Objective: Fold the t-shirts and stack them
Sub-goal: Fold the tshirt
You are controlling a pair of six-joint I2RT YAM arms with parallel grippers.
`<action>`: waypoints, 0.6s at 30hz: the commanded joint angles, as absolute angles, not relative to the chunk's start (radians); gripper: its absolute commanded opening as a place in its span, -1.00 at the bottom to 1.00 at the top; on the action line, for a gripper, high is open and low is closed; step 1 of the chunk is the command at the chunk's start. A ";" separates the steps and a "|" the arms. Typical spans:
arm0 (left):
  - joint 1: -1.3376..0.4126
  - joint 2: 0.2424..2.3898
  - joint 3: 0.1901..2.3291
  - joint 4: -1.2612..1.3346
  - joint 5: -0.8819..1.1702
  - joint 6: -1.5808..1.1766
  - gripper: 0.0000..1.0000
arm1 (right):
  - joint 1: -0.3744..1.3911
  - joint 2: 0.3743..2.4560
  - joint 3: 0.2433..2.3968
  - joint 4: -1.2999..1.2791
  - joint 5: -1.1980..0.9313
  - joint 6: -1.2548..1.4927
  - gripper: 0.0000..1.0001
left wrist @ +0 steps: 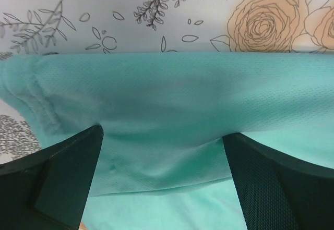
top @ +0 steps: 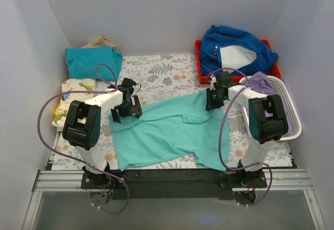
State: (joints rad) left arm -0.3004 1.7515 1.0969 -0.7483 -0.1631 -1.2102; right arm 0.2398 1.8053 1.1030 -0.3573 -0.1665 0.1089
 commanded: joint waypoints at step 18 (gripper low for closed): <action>-0.298 1.691 1.230 -0.724 -0.321 -1.019 0.96 | 0.210 1.488 1.028 -0.324 -0.205 0.083 -0.46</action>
State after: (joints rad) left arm -0.3027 1.7817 1.1805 -0.7502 -0.3759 -1.0576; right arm 0.2100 1.5776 1.0416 -0.3496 -0.1406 0.0814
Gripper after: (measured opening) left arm 0.981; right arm 0.266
